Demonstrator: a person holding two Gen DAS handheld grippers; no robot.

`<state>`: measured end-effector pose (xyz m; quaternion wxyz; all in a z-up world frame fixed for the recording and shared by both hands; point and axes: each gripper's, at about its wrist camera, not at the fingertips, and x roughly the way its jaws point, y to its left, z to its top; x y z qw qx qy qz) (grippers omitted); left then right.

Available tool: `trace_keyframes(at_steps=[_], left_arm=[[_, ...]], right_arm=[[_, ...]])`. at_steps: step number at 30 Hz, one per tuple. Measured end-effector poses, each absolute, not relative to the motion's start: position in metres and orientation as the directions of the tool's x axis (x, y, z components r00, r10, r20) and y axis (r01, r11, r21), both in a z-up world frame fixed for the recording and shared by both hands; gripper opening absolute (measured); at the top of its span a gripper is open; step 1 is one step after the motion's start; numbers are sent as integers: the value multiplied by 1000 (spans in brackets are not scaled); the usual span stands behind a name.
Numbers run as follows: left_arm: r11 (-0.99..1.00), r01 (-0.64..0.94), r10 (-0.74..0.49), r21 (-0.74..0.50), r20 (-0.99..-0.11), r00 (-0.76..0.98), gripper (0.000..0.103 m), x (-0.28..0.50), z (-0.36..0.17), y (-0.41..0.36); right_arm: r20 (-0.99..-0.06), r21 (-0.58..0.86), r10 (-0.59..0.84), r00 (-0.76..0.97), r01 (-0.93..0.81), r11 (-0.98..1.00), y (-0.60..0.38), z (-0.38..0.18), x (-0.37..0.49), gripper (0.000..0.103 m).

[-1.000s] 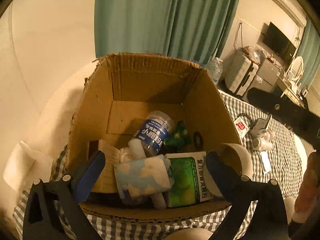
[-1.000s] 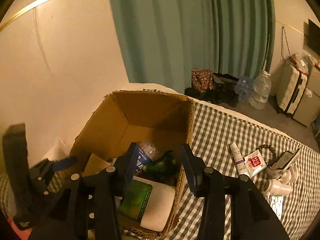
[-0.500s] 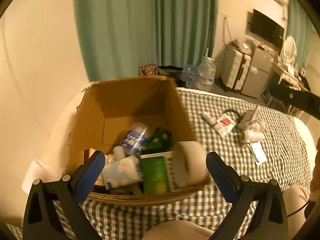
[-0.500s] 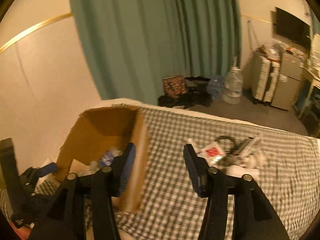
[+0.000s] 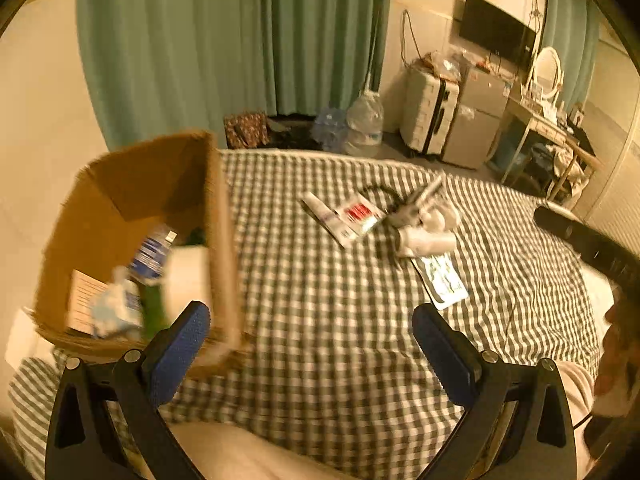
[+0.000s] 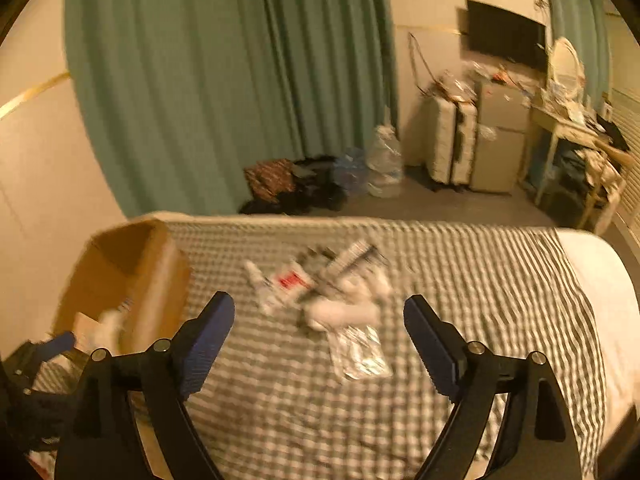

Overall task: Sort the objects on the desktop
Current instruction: 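Move both tools back over the bed, right tool over the foil pack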

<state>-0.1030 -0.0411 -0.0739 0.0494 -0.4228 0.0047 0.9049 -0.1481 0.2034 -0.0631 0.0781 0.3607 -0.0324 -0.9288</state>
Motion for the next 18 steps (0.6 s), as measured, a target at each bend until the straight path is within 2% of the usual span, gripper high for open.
trace_keyframes(at_steps=[8, 18], left_arm=[[-995, -93, 33, 28, -804, -594, 103, -134, -123, 8], [-989, -101, -33, 108, -827, -561, 103, -182, -182, 32]], right_arm=[[-757, 128, -181, -628, 129, -983, 232, -159, -178, 87], [-834, 89, -180, -522, 194, -977, 219, -225, -230, 87]])
